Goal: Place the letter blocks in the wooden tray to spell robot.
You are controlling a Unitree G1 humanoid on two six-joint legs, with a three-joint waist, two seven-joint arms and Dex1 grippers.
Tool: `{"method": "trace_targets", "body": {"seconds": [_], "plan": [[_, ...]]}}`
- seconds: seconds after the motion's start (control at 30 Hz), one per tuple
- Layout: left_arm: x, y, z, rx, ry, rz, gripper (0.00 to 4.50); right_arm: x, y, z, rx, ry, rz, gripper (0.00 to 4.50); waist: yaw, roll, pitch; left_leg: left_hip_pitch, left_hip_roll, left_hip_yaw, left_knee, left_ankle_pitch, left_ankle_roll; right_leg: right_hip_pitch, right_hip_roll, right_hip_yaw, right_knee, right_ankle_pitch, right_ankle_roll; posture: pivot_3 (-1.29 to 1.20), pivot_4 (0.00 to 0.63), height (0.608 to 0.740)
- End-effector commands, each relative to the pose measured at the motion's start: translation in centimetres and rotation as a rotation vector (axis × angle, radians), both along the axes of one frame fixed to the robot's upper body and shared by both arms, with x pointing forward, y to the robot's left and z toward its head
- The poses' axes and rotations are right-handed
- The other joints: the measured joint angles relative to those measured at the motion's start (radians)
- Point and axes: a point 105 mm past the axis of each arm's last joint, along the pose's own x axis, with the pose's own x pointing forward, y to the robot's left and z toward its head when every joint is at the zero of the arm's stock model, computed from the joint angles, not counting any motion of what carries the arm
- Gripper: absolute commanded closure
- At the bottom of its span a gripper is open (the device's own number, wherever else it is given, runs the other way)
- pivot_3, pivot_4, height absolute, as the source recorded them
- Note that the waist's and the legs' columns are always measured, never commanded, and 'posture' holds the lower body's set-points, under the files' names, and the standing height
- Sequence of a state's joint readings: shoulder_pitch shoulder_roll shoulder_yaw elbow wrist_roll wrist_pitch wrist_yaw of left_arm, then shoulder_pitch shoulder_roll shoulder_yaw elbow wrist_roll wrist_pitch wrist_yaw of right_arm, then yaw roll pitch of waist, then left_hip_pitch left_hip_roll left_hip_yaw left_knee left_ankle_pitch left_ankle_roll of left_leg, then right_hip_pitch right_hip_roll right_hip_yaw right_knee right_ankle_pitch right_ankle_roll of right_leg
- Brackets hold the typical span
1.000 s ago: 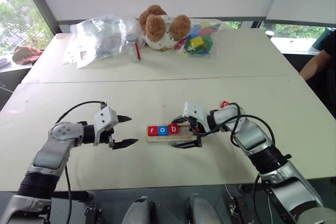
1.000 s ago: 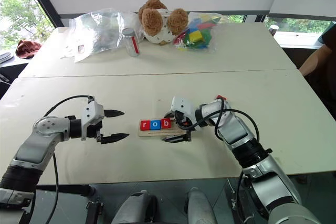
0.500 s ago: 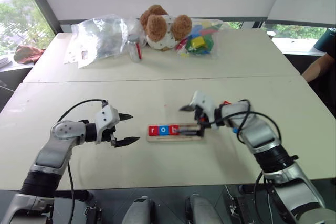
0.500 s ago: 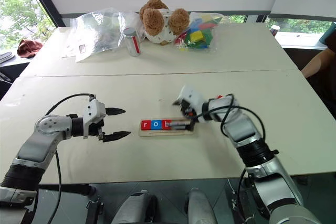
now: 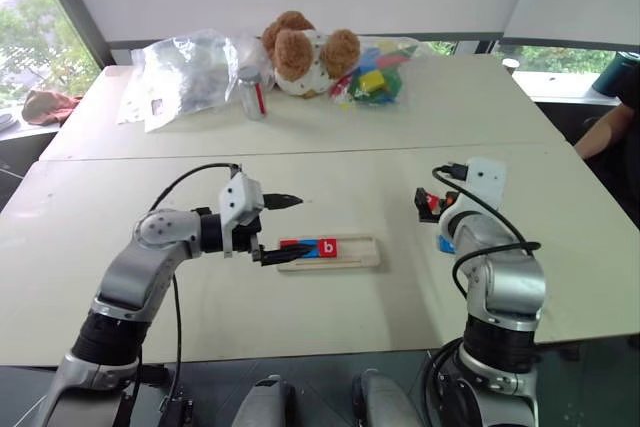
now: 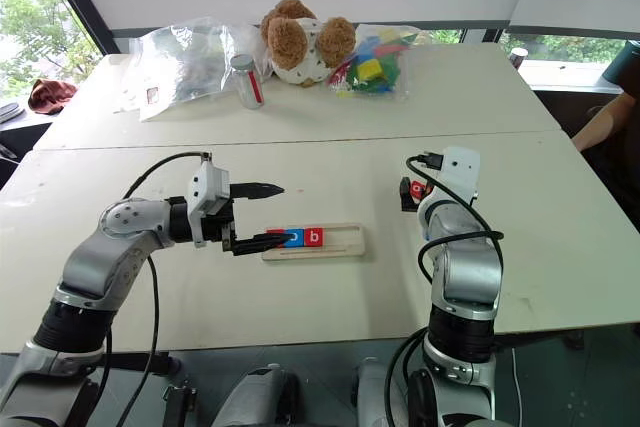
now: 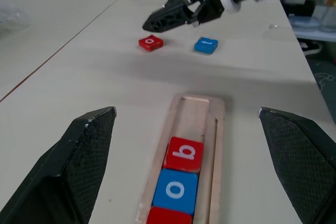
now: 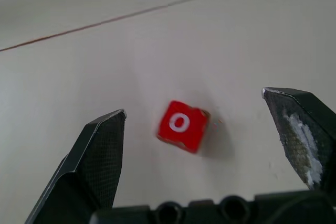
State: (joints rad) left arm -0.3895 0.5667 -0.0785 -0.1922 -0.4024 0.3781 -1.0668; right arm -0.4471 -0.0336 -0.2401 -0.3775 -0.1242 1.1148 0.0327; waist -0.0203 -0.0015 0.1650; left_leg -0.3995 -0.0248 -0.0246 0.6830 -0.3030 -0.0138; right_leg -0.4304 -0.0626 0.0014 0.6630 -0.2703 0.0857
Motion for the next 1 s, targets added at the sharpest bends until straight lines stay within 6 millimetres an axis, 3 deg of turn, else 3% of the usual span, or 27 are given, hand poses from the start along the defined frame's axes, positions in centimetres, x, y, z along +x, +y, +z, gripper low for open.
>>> {"method": "trace_targets", "body": {"seconds": [0.03,0.33,0.53,0.77,0.9,1.0], "plan": [[0.0,0.0,-0.1,-0.001,-0.009,0.021,0.0,0.8,0.9,0.3,0.045,-0.036,-0.002,0.02,-0.001,0.0,0.0,0.001,0.0,0.001,0.0,-0.001,0.001,0.0,0.0,0.0,0.0,0.0,0.0,0.0,0.15,0.74],[-0.8,0.3,-0.1,-0.015,-0.034,0.08,0.0,1.7,1.1,-1.8,0.097,0.01,-0.04,0.02,0.004,0.0,0.0,0.006,0.0,0.001,-0.001,-0.002,0.005,0.003,0.0,0.002,0.001,0.0,0.0,0.0,0.15,0.74],[-0.1,1.0,-0.6,-0.019,-0.057,0.166,0.0,2.9,2.0,-3.1,0.1,0.036,-0.013,0.02,-0.001,0.0,0.0,0.008,0.001,0.001,-0.001,-0.002,0.005,0.004,0.001,0.004,0.001,0.0,0.0,0.0,0.15,0.74],[0.0,1.0,-0.3,-0.069,-0.04,0.195,0.0,3.0,1.8,-3.2,0.078,0.032,-0.008,3.42,-0.002,0.0,0.0,0.008,0.001,0.002,-0.001,-0.002,0.005,0.004,0.001,0.004,0.001,0.0,0.0,0.0,0.15,0.74],[-0.1,0.9,-0.7,-0.062,-0.032,0.187,0.0,2.6,2.1,-1.7,0.033,-0.012,0.022,3.41,-0.001,0.0,0.0,0.008,0.002,0.002,-0.001,-0.002,0.005,0.005,0.001,0.004,0.001,0.0,0.0,0.0,0.15,0.74],[-0.3,1.1,-1.0,-0.041,-0.023,0.17,0.0,0.9,2.6,-0.2,-0.007,-0.047,0.087,3.41,0.002,0.0,0.0,0.008,0.002,0.002,-0.002,-0.002,0.005,0.004,0.001,0.005,0.001,0.0,0.0,0.0,0.15,0.74]]}}
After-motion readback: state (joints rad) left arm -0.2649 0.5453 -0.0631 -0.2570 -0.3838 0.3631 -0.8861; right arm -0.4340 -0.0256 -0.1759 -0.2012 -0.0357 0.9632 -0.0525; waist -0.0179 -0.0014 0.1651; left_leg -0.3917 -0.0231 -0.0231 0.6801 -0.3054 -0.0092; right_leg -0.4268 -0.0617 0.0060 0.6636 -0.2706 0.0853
